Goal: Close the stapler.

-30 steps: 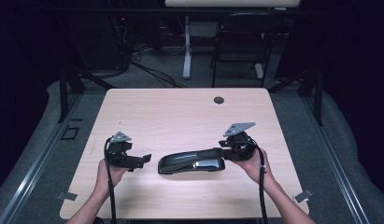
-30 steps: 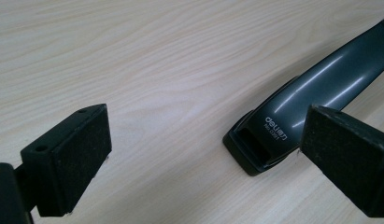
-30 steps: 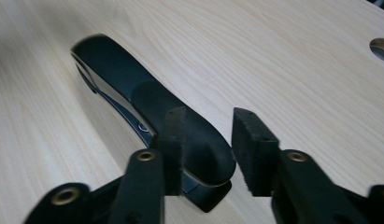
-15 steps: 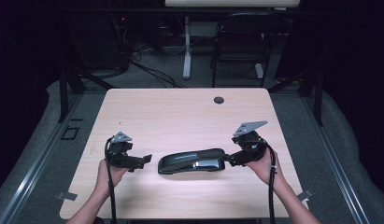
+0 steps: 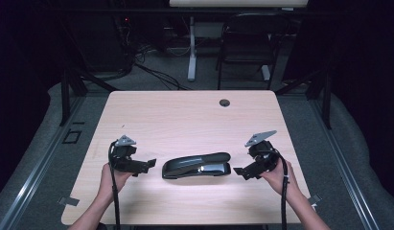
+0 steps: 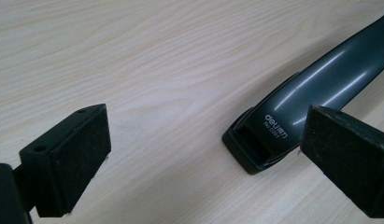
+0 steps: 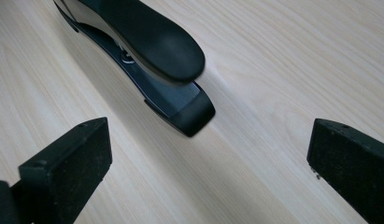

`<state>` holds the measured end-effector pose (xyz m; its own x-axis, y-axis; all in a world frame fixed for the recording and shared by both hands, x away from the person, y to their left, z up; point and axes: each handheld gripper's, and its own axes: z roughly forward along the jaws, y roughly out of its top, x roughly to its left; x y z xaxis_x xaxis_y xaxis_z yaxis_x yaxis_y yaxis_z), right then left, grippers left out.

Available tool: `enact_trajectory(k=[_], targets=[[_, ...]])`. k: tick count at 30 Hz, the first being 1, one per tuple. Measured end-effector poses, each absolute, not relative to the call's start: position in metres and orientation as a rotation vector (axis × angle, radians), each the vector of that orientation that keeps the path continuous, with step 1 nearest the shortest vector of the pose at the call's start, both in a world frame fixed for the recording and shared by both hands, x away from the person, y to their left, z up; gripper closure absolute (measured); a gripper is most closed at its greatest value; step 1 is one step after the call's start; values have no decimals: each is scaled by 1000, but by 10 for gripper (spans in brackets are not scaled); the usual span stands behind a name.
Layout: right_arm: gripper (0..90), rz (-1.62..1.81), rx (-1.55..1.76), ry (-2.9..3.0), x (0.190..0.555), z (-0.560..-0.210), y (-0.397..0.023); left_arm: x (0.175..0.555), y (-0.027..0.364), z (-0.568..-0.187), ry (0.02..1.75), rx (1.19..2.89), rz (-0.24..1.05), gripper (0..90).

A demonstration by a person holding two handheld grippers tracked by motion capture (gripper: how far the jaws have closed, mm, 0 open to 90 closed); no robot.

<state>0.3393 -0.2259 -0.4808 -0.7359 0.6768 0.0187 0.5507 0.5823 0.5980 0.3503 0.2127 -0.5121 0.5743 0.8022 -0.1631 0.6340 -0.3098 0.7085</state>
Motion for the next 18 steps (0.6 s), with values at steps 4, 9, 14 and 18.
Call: enact_trajectory(k=[4,9,14,18], targets=[[0,864,1024,2630,335,-489,-241,351,212,-513,1148,2051,279,20],[0,708,1023,2696,330,-517,-256,351,210,-513,1142,2065,278,17],[0,538,1020,2749,334,-534,-261,352,209,-514,1135,2066,298,13],[0,445,1005,2799,339,-546,-260,353,208,-515,1137,2069,316,5]])
